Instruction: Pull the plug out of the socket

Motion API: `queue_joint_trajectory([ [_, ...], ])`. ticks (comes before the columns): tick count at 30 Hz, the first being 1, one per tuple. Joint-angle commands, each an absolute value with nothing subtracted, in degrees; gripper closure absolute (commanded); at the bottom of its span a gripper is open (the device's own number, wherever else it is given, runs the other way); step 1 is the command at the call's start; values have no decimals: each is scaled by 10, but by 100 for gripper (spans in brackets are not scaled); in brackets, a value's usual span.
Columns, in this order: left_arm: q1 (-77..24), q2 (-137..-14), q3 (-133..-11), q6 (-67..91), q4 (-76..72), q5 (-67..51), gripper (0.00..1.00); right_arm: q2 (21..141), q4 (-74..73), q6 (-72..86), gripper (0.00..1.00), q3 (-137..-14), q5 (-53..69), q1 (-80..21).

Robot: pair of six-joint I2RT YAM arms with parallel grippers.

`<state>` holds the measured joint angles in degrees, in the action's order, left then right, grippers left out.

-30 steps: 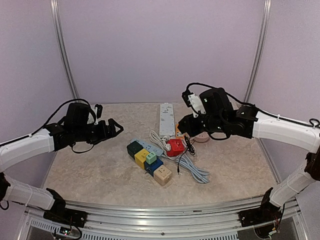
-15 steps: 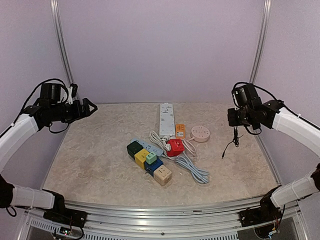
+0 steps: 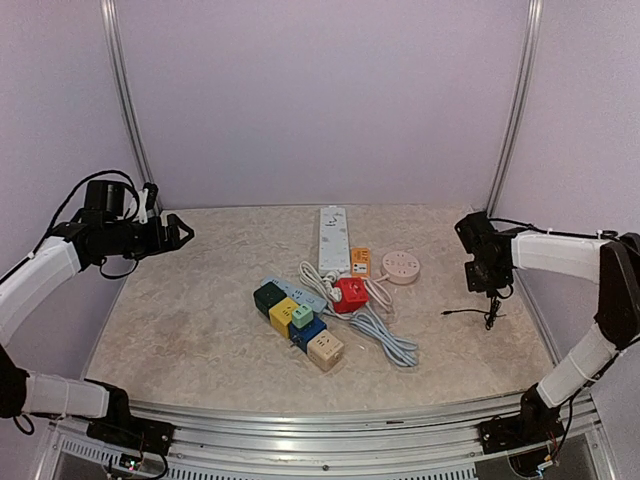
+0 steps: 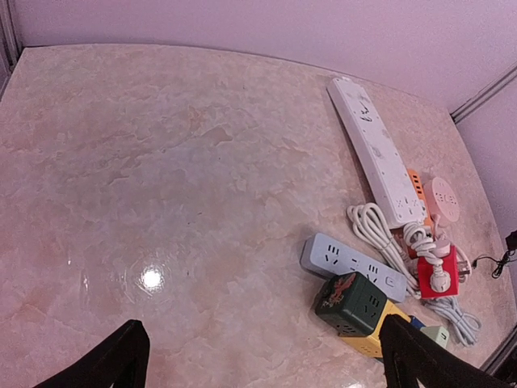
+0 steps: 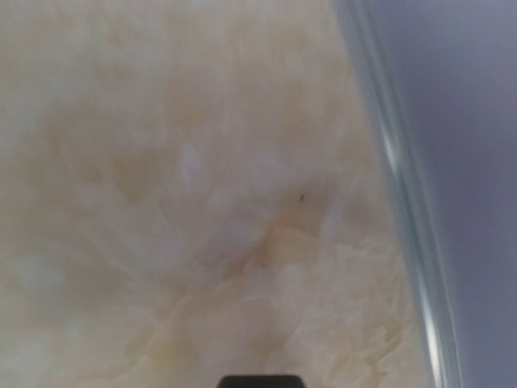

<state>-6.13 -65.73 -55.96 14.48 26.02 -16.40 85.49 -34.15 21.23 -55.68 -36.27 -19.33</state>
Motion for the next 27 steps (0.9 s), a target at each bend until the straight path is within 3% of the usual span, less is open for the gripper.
queue_joint_trajectory([
  [1,-56,-645,-551,130,250,-160,3,917,-312,211,100,-550,-380,-164],
  [6,-55,-639,-548,132,249,-155,3,959,-311,204,100,-559,-391,-163],
  [11,-55,-645,-546,140,246,-166,3,987,-299,201,85,-560,-358,-163],
  [20,-55,-646,-538,145,243,-164,3,974,-287,196,41,-558,-322,-163],
  [27,-55,-646,-537,144,243,-159,3,943,-286,196,31,-554,-312,-163],
])
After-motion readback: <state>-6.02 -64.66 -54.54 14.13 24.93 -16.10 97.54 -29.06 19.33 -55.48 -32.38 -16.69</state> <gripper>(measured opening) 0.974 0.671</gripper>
